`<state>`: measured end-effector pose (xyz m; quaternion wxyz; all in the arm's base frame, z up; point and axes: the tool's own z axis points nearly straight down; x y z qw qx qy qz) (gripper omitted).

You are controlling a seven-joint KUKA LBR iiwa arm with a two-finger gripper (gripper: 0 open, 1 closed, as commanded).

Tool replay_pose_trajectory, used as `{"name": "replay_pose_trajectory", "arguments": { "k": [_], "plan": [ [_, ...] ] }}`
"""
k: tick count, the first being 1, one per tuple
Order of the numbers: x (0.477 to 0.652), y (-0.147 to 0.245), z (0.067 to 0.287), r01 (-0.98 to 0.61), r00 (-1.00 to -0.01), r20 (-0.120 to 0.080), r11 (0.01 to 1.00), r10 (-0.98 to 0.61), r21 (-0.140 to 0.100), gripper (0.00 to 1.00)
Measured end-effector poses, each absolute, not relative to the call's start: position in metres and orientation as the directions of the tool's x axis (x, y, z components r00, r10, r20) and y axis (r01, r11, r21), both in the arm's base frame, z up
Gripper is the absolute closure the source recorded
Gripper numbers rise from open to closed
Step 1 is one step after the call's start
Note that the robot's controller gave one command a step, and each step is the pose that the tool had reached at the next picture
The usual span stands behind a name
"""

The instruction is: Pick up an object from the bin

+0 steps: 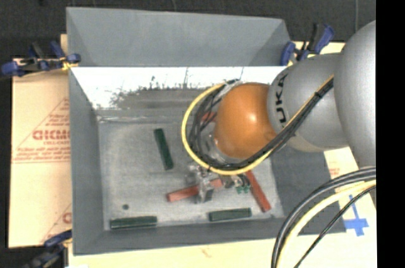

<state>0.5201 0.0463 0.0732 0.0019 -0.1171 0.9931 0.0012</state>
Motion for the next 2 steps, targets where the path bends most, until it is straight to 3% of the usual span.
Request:
{"name": "replay_pose_trajectory", "arguments": {
  "k": [2],
  "plan": [
    [0.52, 0.045, 0.099, -0.231, -0.973, -0.001, 0.973, -0.231, -0.001, 1.0]
  ]
}}
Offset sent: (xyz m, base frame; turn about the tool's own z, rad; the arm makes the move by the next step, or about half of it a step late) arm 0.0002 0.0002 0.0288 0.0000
